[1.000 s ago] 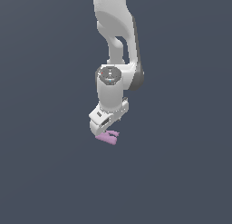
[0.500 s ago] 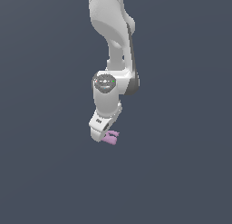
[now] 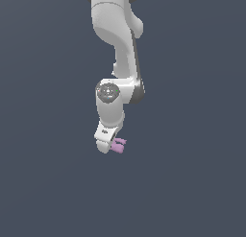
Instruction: Pick up the object and move it to a goal position.
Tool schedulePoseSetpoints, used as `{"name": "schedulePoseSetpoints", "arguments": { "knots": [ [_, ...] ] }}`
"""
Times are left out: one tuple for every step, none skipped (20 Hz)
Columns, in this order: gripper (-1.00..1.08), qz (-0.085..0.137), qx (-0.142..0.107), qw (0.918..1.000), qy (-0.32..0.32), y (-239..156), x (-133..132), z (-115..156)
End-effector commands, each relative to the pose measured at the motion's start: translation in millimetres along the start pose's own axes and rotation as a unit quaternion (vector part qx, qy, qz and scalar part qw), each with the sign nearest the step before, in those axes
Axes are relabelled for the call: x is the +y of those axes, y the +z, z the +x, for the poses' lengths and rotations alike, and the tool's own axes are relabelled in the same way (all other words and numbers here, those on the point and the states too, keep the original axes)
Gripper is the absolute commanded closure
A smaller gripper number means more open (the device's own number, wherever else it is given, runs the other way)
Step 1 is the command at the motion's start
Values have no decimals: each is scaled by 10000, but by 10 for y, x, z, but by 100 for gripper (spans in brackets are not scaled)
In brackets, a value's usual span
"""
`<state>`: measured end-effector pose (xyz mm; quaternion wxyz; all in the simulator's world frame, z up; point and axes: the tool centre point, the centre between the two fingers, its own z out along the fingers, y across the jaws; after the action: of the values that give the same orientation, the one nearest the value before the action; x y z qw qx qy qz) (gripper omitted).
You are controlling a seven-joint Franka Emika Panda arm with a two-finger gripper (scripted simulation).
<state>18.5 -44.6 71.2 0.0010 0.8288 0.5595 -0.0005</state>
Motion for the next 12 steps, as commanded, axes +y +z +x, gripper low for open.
{"name": "schedulePoseSetpoints", "arguments": {
  "knots": [
    [-92,2,6,9999,-116,21,6,-8],
    [-92,3,8,9999,-144,27,8,-11],
    [-92,4,9,9999,-167,31,9,-13],
    [-92,5,10,9998,-182,34,10,-14],
    [-92,5,10,9998,-191,36,11,-15],
    [-92,5,10,9998,-195,37,11,-15],
    [-92,6,9,9998,-173,34,9,-15],
    [-92,6,9,9998,-173,38,9,-16],
    [-92,6,9,9998,-173,50,9,-16],
    [-92,6,9,9998,-173,69,9,-18],
    [-92,6,9,9998,-177,95,8,-15],
    [-92,6,9,9998,-177,130,7,-17]
  ]
}}
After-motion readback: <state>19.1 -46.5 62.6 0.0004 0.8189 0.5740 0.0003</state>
